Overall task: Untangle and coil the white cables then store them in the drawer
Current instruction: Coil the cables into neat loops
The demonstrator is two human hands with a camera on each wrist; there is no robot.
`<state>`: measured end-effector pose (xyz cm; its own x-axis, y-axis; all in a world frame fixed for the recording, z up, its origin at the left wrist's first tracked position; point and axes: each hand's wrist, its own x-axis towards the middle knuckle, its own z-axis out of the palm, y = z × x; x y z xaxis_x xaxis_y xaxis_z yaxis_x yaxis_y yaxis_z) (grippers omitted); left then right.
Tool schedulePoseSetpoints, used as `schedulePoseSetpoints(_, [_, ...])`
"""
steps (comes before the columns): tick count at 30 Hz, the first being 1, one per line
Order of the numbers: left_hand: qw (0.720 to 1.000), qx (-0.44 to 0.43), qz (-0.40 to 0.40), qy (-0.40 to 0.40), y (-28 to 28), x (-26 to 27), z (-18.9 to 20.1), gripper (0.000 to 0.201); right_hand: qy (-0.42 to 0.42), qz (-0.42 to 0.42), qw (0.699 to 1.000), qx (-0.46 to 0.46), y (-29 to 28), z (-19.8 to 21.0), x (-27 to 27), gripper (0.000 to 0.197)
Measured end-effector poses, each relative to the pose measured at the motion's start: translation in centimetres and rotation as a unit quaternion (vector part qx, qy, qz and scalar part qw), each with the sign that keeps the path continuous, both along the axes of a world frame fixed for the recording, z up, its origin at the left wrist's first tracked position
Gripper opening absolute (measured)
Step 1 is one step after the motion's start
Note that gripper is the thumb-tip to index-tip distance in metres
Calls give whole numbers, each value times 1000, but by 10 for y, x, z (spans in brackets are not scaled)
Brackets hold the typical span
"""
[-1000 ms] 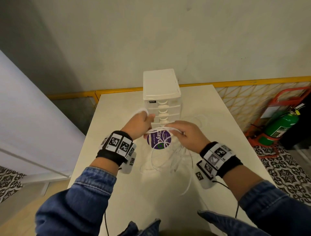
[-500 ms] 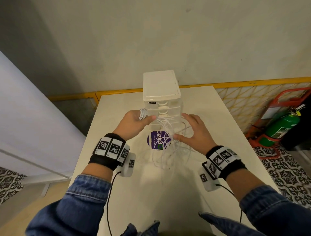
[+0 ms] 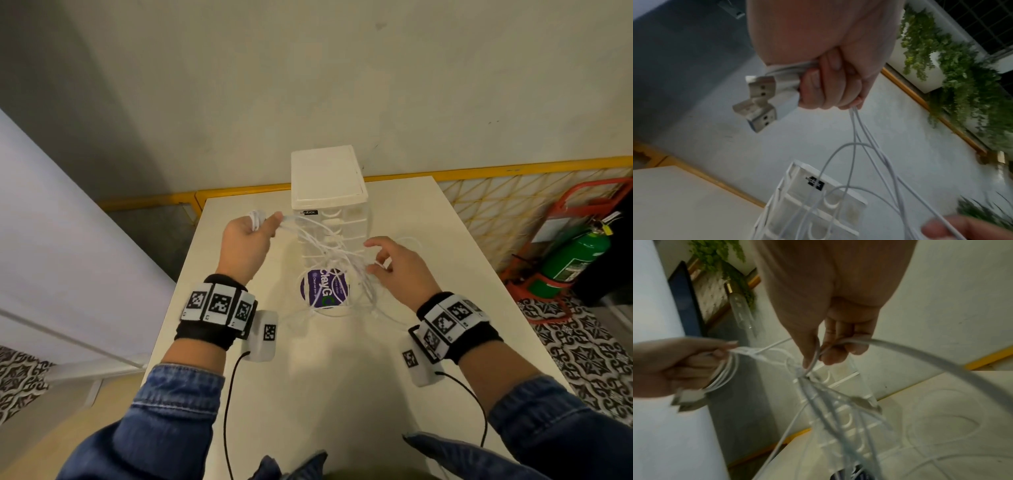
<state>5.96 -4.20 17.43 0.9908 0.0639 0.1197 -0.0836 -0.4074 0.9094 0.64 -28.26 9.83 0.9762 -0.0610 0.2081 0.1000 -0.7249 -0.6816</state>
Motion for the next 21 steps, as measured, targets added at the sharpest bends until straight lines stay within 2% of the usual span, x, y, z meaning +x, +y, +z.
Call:
schedulePoseSetpoints(3, [999,-15,44,-3,13,4,-4,38,-8,-18,1000,-14,-17,-2,4,15])
schedulePoseSetpoints(6, [997,-11,72,-10,20,8,-8,38,-28,-57,997,-32,-27,-7,5,14])
schedulePoseSetpoints(10, [992,-49,113,-30,29,13,-12,34,-112,-137,983,-53,-39,-11,2,15])
schedulePoseSetpoints(12, [990,-59,122,-41,31,15,-11,32,-114,-179,976,-56,-41,-7,1,16])
schedulePoseSetpoints(14, [989,-57,124,-51,30,16,-10,31,-82,-205,975,-30,-42,-5,2,17])
schedulePoseSetpoints(17, [993,-59,101,-24,25,16,-7,34,38,-142,989,9,-39,-9,3,16])
schedulePoseSetpoints(18, [995,-46,85,-8,22,15,-6,35,104,-106,989,-9,-38,-12,2,23])
schedulePoseSetpoints(19, [997,-27,66,2,18,13,-5,35,165,-69,984,-26,-36,-14,2,39])
schedulePoseSetpoints(20, [999,-6,46,4,12,10,-4,34,196,-41,979,-30,-32,-14,1,56])
schedulePoseSetpoints(21, [1000,12,26,0,6,7,-3,35,182,-24,983,-15,-27,-10,1,68])
